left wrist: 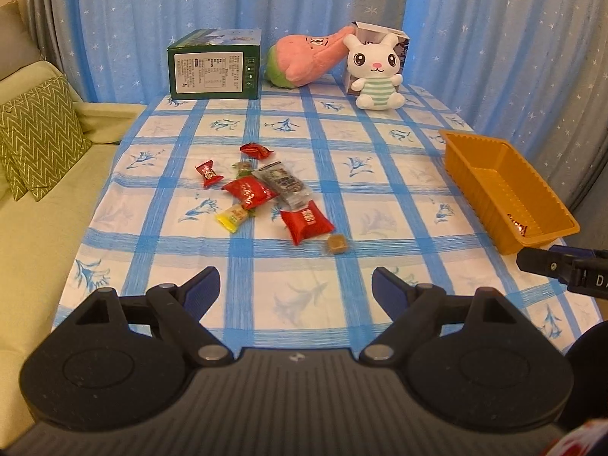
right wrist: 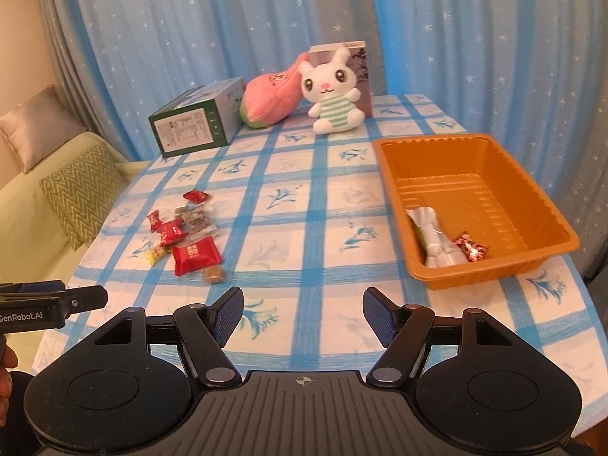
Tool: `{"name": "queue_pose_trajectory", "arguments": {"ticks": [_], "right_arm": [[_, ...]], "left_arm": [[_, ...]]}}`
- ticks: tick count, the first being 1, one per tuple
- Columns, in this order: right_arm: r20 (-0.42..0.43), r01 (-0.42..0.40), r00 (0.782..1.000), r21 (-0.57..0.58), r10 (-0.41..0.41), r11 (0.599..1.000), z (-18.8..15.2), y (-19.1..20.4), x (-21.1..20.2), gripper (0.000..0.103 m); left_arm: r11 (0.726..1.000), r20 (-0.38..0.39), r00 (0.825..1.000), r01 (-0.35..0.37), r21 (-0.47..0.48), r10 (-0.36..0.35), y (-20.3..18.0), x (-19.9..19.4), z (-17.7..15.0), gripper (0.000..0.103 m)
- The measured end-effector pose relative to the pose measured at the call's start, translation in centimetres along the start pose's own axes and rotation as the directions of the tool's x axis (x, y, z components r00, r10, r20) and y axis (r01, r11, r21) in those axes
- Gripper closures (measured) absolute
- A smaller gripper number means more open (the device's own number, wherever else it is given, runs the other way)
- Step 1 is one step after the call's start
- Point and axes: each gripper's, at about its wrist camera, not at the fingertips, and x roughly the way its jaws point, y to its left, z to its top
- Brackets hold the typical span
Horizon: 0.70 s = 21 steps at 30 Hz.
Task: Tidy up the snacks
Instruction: 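Withdraw both tools from the tray back over the candies, then grasp the red packet with the left tool while the right tool grasps the brown caramel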
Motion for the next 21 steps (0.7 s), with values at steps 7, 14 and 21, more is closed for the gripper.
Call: {"name": "queue_pose_trajectory", "arguments": {"ticks": [7,14,21], "right_arm": [[-0.01,-0.041,0.999,-0.06,0.04,0.997,0.3,2.3,3.0,0.034],[-0.048,-0.076,0.996,-0.11,0.071,0.991,-0.1,4.4,7.4,0.034],[-0.081,-0.106,0.992,-0.107,0.098,0.989,-0.2,6.1,11.9,0.035]], "left_arm": [[0.999,-0.006,1.0,-0.005,0.051,0.005,1.8,2.0,1.5,0.018],[0.997,-0.03,1.0,0.01,0.082,-0.008,3.1,4.7,2.8,0.018],[0.996,-0.052,0.999,0.019,0.092,-0.014,4.2,7.6,3.7,0.018]]}}
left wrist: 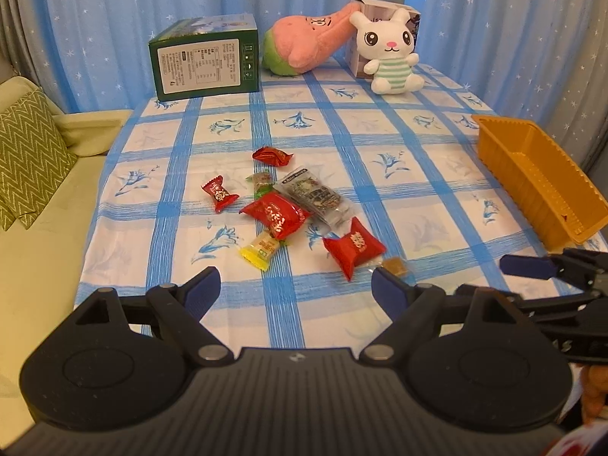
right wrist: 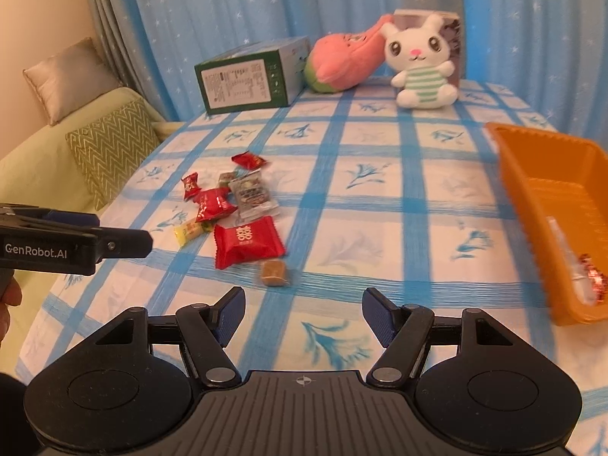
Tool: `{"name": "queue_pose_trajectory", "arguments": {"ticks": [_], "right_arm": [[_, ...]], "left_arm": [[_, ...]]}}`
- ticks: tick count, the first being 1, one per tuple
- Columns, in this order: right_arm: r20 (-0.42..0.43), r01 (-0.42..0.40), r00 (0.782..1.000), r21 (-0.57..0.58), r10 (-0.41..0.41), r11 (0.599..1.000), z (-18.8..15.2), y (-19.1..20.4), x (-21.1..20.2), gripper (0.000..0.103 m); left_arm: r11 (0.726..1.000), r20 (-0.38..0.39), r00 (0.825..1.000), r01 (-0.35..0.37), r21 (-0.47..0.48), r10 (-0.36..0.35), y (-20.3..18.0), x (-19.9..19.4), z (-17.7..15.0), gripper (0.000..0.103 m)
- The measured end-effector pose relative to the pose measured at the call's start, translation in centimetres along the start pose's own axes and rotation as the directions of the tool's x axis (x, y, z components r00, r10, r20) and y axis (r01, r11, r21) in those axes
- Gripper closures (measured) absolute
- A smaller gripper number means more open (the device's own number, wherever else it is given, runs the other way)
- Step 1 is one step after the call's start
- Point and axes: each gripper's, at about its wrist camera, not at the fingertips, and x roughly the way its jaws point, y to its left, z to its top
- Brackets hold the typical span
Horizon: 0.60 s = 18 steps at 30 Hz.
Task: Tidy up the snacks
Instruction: 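Grasp the red packet with the left tool while the right tool grasps the brown caramel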
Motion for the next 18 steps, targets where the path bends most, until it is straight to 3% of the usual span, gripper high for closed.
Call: {"name": "queue_pose_trajectory", "arguments": {"ticks": [2,18], "right_arm": [[-0.003,0.002,1.0,-0.008,-0.002,1.0,0.2,0.5,1.2,0.044],[-0.007,0.065,0.998,-0.014,-0.065,0.998,0.4,3.2,8.3,0.06]], "left_arm": [[1.0,0.001,1.0,0.012,0.001,-0.012,0.2,0.8,0.3,0.018],[0.999,0.001,0.999,0.044,0.004,-0.044,2.1,5.3,1.2,0.018]]}}
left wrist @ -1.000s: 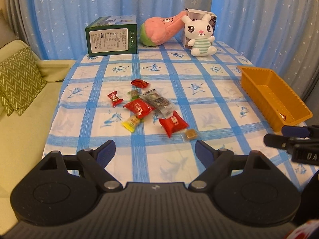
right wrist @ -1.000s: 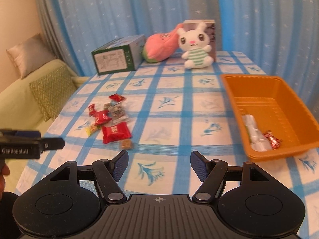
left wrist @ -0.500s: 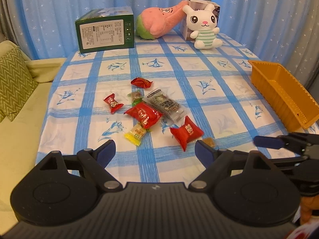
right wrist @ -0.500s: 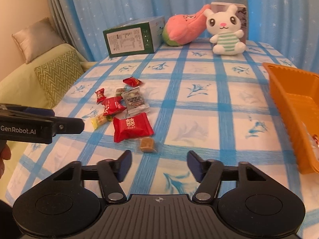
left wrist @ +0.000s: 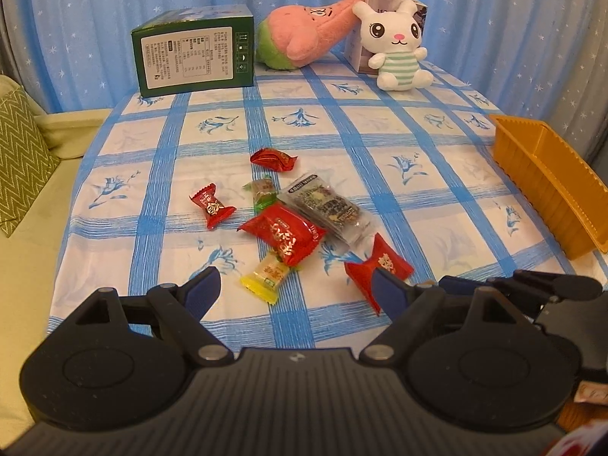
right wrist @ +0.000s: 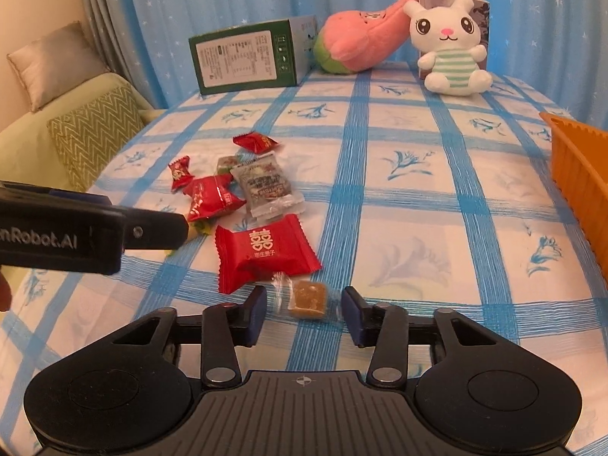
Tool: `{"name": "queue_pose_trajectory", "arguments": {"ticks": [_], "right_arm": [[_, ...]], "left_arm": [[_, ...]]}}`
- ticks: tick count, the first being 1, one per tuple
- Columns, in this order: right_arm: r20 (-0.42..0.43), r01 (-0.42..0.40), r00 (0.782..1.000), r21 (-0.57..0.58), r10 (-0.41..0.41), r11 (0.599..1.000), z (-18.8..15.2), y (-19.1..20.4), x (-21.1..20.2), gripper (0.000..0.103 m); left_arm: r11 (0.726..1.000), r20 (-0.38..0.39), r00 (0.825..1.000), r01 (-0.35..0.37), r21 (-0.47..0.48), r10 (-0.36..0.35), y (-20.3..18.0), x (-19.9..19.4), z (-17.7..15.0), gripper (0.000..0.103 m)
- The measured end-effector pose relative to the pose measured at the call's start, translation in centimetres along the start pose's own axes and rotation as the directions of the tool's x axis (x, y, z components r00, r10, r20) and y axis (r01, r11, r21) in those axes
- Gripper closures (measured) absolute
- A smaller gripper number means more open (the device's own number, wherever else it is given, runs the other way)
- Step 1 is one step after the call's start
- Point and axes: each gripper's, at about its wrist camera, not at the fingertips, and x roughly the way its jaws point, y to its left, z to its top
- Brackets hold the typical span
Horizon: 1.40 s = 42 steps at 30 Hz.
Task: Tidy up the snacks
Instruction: 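Grasp the red packet with the left tool while the right tool grasps the brown caramel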
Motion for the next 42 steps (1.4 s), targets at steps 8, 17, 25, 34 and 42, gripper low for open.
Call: {"name": "queue_pose_trajectory", "arguments": {"ticks": [8,17,25,34,42], "right_arm": [[0.014,0.028,1.0,-0.047,-0.027,0.999,-0.4,0.3,0.1,0.068],[0.026,0.049,0.999,-0.051,-0.048,0.997,-0.7,-1.3,-1.2,0.073],[0.051,0.113,0.992,-0.012,-0.112,0.994,-0.5,-4.6,-3.1,0.073],[0.036,0.135,0.99,0.021,-0.136,0.991,-1.1,-6.5,-3.9,0.073],[0.035,0.13,0.991,0.041,-0.131,0.991,-1.1,-7.0,-4.0,0.073]], "left_arm": [[1.0,0.004,1.0,0.02,0.011,-0.02,-0.2,0.5,-0.1,0.018],[0.996,0.006,0.998,0.061,0.061,-0.061,-1.6,0.7,0.0,0.02],[0.967,-0.005,0.991,0.132,0.218,-0.135,-4.6,2.0,0.4,0.031],[0.878,-0.051,0.995,0.103,0.467,-0.09,-8.1,4.7,-0.1,0.058],[0.864,-0.092,0.994,0.094,0.495,-0.055,-8.6,5.9,-0.4,0.079]]}}
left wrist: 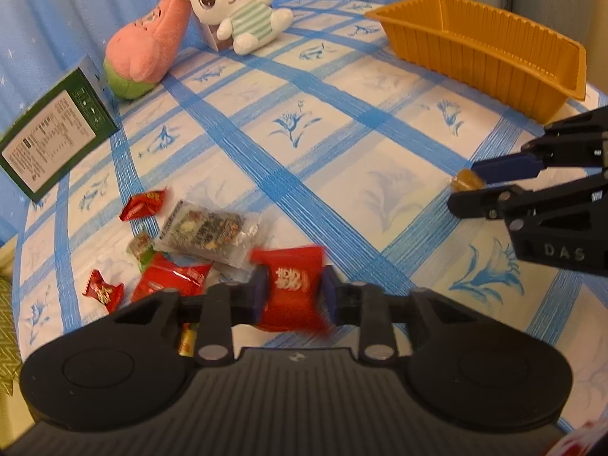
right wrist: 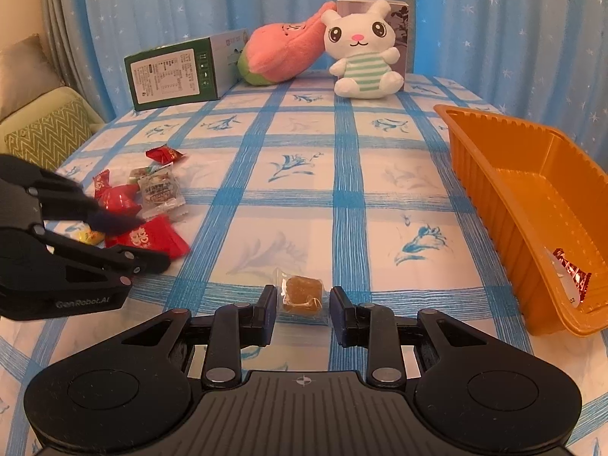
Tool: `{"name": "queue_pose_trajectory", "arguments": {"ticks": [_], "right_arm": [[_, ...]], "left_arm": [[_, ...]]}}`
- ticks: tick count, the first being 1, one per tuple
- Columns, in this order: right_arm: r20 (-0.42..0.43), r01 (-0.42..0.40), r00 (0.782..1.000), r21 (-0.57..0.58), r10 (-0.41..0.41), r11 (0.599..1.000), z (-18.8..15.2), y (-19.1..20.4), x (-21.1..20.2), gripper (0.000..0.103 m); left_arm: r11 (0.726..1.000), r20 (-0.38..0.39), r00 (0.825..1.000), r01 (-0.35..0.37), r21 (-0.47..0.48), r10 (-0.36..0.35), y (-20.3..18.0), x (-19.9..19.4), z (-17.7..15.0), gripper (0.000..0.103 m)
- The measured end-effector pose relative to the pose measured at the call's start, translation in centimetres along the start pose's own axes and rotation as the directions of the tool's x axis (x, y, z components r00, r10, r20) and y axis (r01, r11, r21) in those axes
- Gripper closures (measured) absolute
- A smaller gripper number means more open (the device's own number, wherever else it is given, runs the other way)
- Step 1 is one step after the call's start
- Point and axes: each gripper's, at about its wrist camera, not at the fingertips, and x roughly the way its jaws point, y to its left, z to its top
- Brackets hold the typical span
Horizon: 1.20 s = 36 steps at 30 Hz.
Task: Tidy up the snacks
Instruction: 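Grasp the red packet with the left tool while the right tool grasps the brown caramel, then carry both candies over the orange tray and open both tools to release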
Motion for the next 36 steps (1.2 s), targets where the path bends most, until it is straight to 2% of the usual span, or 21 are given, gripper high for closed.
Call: {"name": "queue_pose_trajectory", "arguments": {"ticks": [3,8,14,19,26,36], "right_arm": [[0.008,0.0,1.0,0.006,-0.001,1.0,0.2,-0.2,-0.3,0.073],[0.025,0.0,1.0,0.016,0.0,1.0,0.6,-0.4,-1.4,0.073],[0.055,0.004,0.998,0.034,-0.006,0.999,0.9,-1.0,-3.7,0.073],[0.072,0.019,0.997,0.057,-0.023,0.998,0.8,-2.2,-6.2,0.073],[0.087,0.038,0.995,0.089,-0.046,0.995,0.3,-4.2,-9.6,0.073],[0.106,0.062,0.991,0.129,-0.076,0.99,-0.2,-7.1,-13.5,0.073]], "left_arm": [[0.999,-0.002,1.0,-0.002,-0.042,0.002,-0.1,-0.4,0.0,0.08],[0.985,0.017,1.0,-0.007,-0.17,0.01,-0.4,-2.0,0.2,0.081],[0.945,0.051,0.999,0.005,-0.326,0.012,-1.5,-4.9,0.8,0.081],[0.91,0.088,0.996,0.022,-0.414,0.016,-2.9,-7.5,1.3,0.081],[0.89,0.126,0.992,0.043,-0.453,0.016,-5.3,-10.4,2.2,0.081],[0.89,0.154,0.988,0.058,-0.452,0.014,-9.2,-12.7,3.6,0.081]]}}
